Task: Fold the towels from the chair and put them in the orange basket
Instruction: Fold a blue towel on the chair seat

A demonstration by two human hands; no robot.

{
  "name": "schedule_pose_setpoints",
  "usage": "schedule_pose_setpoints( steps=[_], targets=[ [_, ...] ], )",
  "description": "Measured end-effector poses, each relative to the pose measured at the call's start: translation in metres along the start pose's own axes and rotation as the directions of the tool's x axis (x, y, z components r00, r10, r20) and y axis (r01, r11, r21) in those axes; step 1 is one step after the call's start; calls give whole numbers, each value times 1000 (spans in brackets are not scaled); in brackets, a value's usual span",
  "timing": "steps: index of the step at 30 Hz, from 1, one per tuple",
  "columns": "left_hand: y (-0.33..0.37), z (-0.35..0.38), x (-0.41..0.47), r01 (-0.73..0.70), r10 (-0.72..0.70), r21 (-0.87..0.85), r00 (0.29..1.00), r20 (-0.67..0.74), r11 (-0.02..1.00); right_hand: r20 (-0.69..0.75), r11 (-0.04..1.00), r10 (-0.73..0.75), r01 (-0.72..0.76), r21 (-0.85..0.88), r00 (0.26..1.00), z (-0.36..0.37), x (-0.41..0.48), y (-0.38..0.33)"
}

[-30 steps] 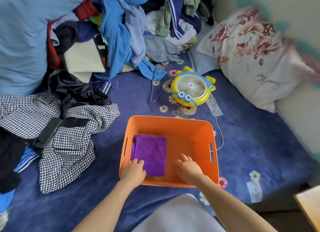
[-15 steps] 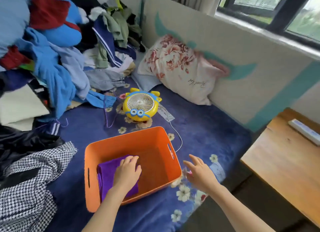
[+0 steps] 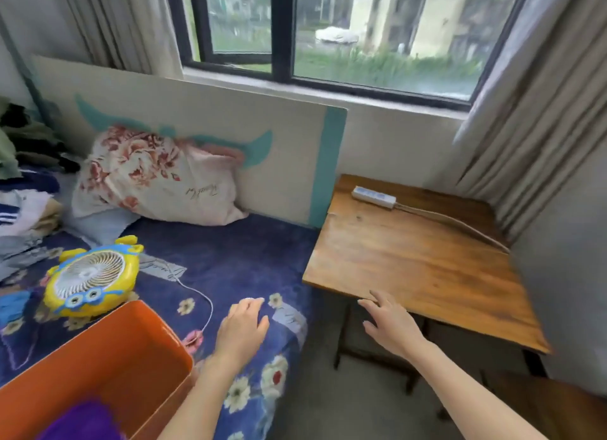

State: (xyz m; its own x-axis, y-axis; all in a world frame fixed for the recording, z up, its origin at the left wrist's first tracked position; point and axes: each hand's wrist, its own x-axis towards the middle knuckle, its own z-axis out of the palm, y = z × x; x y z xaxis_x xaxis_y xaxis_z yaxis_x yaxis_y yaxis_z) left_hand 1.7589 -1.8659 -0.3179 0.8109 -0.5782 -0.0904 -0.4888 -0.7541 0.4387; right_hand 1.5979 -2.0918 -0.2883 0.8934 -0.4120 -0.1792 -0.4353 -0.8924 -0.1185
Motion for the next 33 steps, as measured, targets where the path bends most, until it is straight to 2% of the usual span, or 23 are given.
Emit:
schedule_pose_setpoints(
  steps=[5,9,11,14,18,22,26,33],
  targets=[
    [110,48,7,-188,187,28,981,51,982,-16,976,210,-209,58,977,-4,-63,117],
    [198,86,6,-393,378,64,910,167,917,-47,900,422,-413,138,905,2,-136,187],
    [241,103,5,-492,469,46,851,236,870,-65,844,525,-508,175,849,7,-173,216],
    [313,130,-1,-650,615,8,722,317,760,-89,719,684,-649,250,724,11,-236,253],
    [397,168,-26,-824,770,-42,509,385,565,-56,501,857,-801,328,513,27,-313,279],
    [450,202,-49,-907,837,-78,346,424,414,-4,329,936,-869,371,353,41,-358,287],
    [504,230,-50,-936,884,-143,244,398,323,14,204,975,-910,362,224,38,-375,305],
    [590,259,-4,-940,922,-203,197,333,274,-17,116,993,-936,332,117,9,-363,363]
  ],
)
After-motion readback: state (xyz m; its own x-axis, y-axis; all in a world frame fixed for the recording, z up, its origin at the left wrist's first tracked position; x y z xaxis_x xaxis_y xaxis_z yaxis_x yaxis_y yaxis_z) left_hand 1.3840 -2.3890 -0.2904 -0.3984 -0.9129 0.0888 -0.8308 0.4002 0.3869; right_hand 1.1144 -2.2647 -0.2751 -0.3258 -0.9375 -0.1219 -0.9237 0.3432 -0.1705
